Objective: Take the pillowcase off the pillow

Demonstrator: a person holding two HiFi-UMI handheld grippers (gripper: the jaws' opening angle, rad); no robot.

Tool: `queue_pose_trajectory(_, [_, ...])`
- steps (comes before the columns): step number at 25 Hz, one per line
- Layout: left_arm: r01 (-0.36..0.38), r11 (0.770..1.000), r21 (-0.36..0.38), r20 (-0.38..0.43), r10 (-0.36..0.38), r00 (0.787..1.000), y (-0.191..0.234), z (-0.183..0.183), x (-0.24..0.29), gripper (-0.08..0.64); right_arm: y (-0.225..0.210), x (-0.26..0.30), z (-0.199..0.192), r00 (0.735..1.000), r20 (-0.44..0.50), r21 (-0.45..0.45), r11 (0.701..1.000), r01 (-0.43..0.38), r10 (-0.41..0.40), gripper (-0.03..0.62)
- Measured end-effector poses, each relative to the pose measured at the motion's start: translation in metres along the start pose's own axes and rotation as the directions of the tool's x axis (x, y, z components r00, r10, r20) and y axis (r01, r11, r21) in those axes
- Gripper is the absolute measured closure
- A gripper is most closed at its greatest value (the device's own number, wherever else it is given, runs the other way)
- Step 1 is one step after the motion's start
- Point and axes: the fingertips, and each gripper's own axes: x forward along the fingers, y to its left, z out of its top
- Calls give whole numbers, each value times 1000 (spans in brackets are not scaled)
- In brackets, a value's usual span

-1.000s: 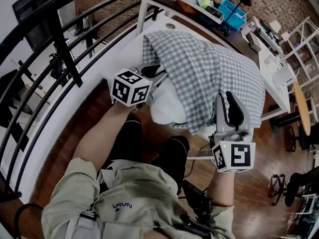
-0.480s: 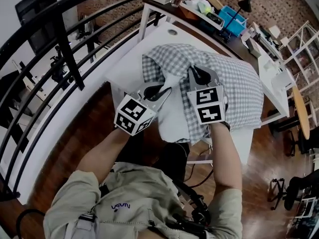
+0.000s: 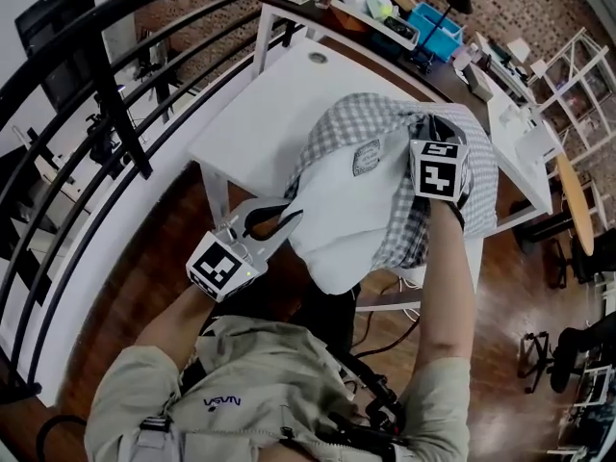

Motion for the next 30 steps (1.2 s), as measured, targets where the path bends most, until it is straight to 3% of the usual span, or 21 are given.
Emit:
queue_pose_trajectory(2, [-3, 1000, -7, -14, 3, 1000, 1, 2, 4, 507, 9, 4, -13, 999, -12, 14, 999, -42, 42, 586])
queue_pose_trajectory(6, [-25, 999, -36, -33, 24, 999, 8, 19, 8, 429, 31, -3, -10, 996, 49, -66, 995, -71, 74, 586])
queue_pose_trajectory(10, [-121, 991, -60, 96, 126, 987, 28, 67, -4, 393, 42, -17, -3, 983, 134, -41, 991, -124, 129, 586])
queue_pose_trajectory(12, [-171, 984, -49, 103, 175, 979, 43, 84, 0, 391, 50, -23, 2, 975, 161, -57, 988, -143, 151, 586])
queue_pose_trajectory(15, [-170, 985, 14, -55, 170, 984, 59, 74, 38, 335, 56, -25, 7, 970, 172, -86, 983, -160, 173, 586])
queue_pose_trajectory(17, [-128, 992, 13, -204, 128, 971, 59, 51, 64, 319, 60, -27, 9, 966, 167, -93, 978, -186, 199, 584])
queue_pose_trajectory(20, [-99, 995, 10, -299, 97, 949, 48, 30, 75, 419, 63, -38, 18, 945, 165, -76, 959, -273, 282, 539])
queue_pose_trajectory(22, [-103, 994, 30, -288, 107, 952, 39, 26, 72, 505, 62, -57, 38, 908, 213, -34, 931, -362, 361, 473])
queue_pose_trajectory(25, [-107, 992, 68, -273, 121, 954, 27, 21, 70, 534, 69, -88, 81, 814, 318, -15, 861, -508, 486, 417])
queue_pose_trajectory(28, [-99, 989, 108, -275, 125, 953, 16, 12, 70, 538, 93, -104, 115, 726, 361, -76, 794, -603, 586, 394])
queue_pose_trajectory(30, [-83, 986, 142, -281, 121, 952, 7, 7, 69, 538, 117, -104, 130, 691, 341, -139, 761, -634, 638, 383])
